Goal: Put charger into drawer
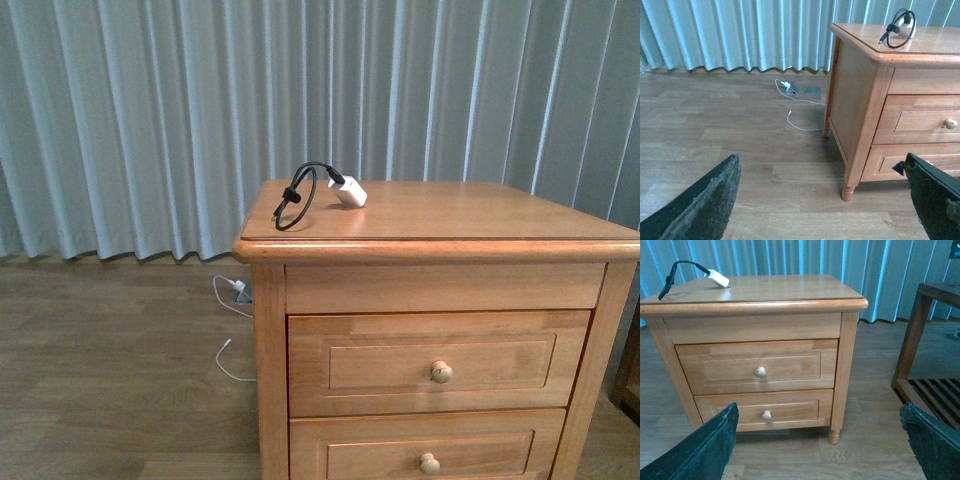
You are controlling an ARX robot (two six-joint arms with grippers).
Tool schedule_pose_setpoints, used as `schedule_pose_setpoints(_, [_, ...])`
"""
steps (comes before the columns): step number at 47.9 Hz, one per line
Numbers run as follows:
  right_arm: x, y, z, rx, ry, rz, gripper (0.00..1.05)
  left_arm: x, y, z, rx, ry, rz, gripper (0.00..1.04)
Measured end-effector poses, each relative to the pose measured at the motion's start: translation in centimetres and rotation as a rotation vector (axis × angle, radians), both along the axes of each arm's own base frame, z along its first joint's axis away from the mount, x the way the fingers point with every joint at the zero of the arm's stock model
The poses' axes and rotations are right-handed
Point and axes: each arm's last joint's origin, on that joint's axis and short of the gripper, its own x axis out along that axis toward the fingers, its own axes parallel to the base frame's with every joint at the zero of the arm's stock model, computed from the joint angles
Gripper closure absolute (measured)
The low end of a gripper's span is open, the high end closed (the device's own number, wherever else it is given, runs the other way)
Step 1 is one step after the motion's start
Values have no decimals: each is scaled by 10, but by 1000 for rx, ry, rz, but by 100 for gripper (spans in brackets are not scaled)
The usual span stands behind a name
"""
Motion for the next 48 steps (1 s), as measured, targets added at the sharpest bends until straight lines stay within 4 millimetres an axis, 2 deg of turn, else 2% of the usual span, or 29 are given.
schedule_pose_setpoints(48, [0,0,0,0,0,0,8,0,0,0,0,0,0,6])
